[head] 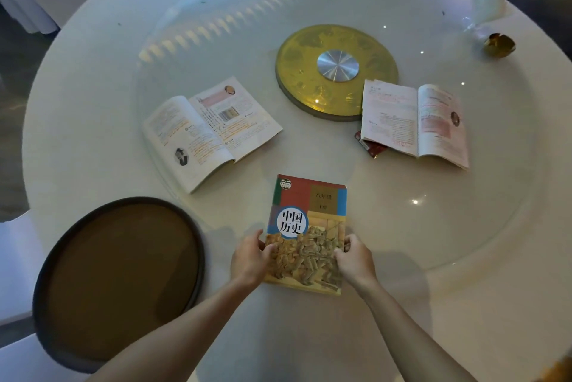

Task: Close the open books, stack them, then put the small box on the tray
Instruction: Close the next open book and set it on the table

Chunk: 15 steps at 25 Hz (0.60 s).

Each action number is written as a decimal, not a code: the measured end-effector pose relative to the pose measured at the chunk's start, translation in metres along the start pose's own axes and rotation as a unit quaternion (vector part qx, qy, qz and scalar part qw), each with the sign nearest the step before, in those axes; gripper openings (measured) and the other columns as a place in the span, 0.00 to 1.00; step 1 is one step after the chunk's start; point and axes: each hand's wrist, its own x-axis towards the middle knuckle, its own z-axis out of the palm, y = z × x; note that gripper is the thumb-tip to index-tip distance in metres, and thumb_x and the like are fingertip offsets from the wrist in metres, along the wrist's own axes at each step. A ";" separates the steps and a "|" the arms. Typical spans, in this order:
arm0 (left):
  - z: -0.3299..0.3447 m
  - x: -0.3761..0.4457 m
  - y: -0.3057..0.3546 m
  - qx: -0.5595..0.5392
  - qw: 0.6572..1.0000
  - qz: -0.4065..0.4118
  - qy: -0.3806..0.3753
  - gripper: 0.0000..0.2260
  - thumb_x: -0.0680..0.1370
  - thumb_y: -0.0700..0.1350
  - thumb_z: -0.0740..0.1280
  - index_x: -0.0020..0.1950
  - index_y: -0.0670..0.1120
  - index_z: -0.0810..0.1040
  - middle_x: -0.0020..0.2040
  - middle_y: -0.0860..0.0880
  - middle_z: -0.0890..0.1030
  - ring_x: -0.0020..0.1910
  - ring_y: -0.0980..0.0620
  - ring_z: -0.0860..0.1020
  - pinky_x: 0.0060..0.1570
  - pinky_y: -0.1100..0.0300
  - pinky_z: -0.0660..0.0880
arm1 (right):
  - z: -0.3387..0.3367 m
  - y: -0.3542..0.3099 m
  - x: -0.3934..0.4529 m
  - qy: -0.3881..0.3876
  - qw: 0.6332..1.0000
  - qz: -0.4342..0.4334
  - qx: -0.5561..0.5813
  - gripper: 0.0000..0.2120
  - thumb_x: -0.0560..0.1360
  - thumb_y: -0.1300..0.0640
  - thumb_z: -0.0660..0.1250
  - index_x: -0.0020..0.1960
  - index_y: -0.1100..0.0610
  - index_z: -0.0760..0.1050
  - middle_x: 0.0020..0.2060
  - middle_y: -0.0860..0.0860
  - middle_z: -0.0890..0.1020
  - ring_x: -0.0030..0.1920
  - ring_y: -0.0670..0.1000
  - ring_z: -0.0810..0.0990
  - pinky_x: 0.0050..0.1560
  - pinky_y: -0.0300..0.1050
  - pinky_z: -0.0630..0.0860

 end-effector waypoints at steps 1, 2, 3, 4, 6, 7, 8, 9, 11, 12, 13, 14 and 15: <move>-0.001 0.000 0.000 0.027 0.999 0.023 0.001 0.17 0.78 0.50 0.69 0.66 0.49 0.78 0.49 0.50 0.81 0.48 0.49 0.80 0.49 0.54 0.78 | 0.003 -0.001 0.000 0.009 1.000 -0.003 -0.019 0.03 0.78 0.60 0.65 0.51 0.57 0.75 0.44 0.53 0.83 0.45 0.56 0.81 0.44 0.52 0.78; -0.002 0.001 -0.001 0.053 0.998 0.040 -0.002 0.17 0.78 0.49 0.68 0.67 0.49 0.78 0.50 0.50 0.78 0.50 0.49 0.79 0.51 0.54 0.77 | 0.005 -0.001 0.000 0.019 0.999 -0.007 -0.038 0.04 0.78 0.59 0.65 0.52 0.57 0.75 0.47 0.53 0.82 0.47 0.57 0.81 0.44 0.51 0.77; -0.003 0.003 -0.002 0.072 0.996 0.050 -0.009 0.17 0.79 0.49 0.67 0.68 0.49 0.78 0.51 0.50 0.76 0.51 0.48 0.79 0.52 0.54 0.76 | 0.007 -0.001 -0.001 0.027 0.998 -0.011 -0.062 0.05 0.79 0.58 0.65 0.54 0.57 0.74 0.50 0.54 0.81 0.49 0.58 0.81 0.46 0.51 0.76; -0.002 0.005 -0.003 0.076 0.995 0.058 -0.012 0.17 0.79 0.49 0.67 0.68 0.50 0.78 0.51 0.50 0.76 0.51 0.49 0.79 0.53 0.55 0.76 | 0.009 -0.001 -0.001 0.031 0.996 -0.015 -0.087 0.07 0.79 0.57 0.65 0.56 0.58 0.74 0.54 0.54 0.78 0.52 0.59 0.81 0.48 0.50 0.76; 0.000 0.009 -0.004 0.070 0.995 0.071 -0.022 0.16 0.79 0.49 0.67 0.67 0.50 0.79 0.50 0.51 0.77 0.49 0.51 0.80 0.50 0.57 0.76 | 0.010 0.002 0.000 0.032 0.993 -0.009 -0.115 0.10 0.80 0.55 0.65 0.59 0.59 0.74 0.59 0.54 0.74 0.56 0.60 0.80 0.52 0.50 0.76; 0.000 0.009 -0.004 0.072 0.994 0.073 -0.028 0.15 0.79 0.49 0.67 0.66 0.50 0.80 0.49 0.51 0.78 0.49 0.52 0.80 0.49 0.58 0.76 | 0.010 0.003 0.001 0.032 0.993 -0.005 -0.116 0.10 0.80 0.55 0.66 0.58 0.59 0.74 0.59 0.54 0.75 0.56 0.60 0.80 0.52 0.50 0.76; 0.001 0.010 -0.004 0.074 0.994 0.076 -0.029 0.15 0.79 0.49 0.67 0.64 0.49 0.80 0.50 0.51 0.79 0.48 0.52 0.81 0.49 0.59 0.77 | 0.009 0.006 0.003 0.031 0.993 -0.001 -0.113 0.09 0.79 0.55 0.66 0.57 0.58 0.74 0.57 0.55 0.77 0.54 0.59 0.81 0.51 0.50 0.76; 0.002 0.011 -0.002 0.078 0.994 0.071 -0.028 0.15 0.78 0.49 0.68 0.64 0.49 0.80 0.51 0.51 0.80 0.49 0.52 0.81 0.49 0.58 0.77 | 0.008 0.007 0.005 0.025 0.994 0.002 -0.108 0.08 0.78 0.55 0.67 0.55 0.58 0.74 0.54 0.55 0.79 0.52 0.58 0.81 0.49 0.50 0.76; 0.001 0.015 0.004 0.077 0.995 0.047 -0.031 0.15 0.77 0.50 0.68 0.63 0.48 0.79 0.54 0.49 0.80 0.50 0.51 0.80 0.49 0.56 0.78 | 0.001 0.009 0.009 -0.001 0.997 0.012 -0.079 0.07 0.77 0.55 0.68 0.52 0.56 0.74 0.48 0.53 0.81 0.48 0.56 0.81 0.47 0.51 0.77; 0.000 0.017 0.011 0.070 0.996 0.036 -0.030 0.15 0.77 0.50 0.68 0.62 0.48 0.78 0.55 0.49 0.80 0.51 0.50 0.80 0.48 0.55 0.78 | -0.004 0.009 0.012 -0.016 0.998 0.017 -0.060 0.07 0.77 0.54 0.68 0.52 0.55 0.74 0.47 0.51 0.81 0.48 0.54 0.81 0.48 0.51 0.79; -0.002 0.020 0.021 0.059 0.997 0.030 -0.025 0.16 0.76 0.50 0.68 0.63 0.48 0.77 0.56 0.48 0.78 0.52 0.50 0.79 0.48 0.55 0.79 | -0.011 0.009 0.017 -0.027 0.999 0.022 -0.041 0.08 0.77 0.52 0.69 0.52 0.55 0.75 0.47 0.50 0.82 0.48 0.53 0.82 0.49 0.51 0.79; -0.003 0.025 0.032 0.049 0.998 0.035 -0.013 0.17 0.76 0.50 0.69 0.63 0.48 0.76 0.56 0.48 0.77 0.53 0.49 0.79 0.48 0.55 0.79 | -0.020 0.009 0.022 -0.032 0.999 0.024 -0.021 0.09 0.76 0.51 0.70 0.52 0.55 0.77 0.48 0.50 0.83 0.50 0.53 0.82 0.51 0.52 0.80; -0.003 0.031 0.046 0.041 0.998 0.052 0.002 0.18 0.76 0.49 0.70 0.64 0.47 0.76 0.55 0.48 0.76 0.54 0.49 0.78 0.49 0.55 0.79 | -0.030 0.008 0.030 -0.030 0.999 0.026 0.001 0.10 0.76 0.50 0.70 0.52 0.55 0.78 0.49 0.51 0.84 0.50 0.53 0.83 0.53 0.53 0.81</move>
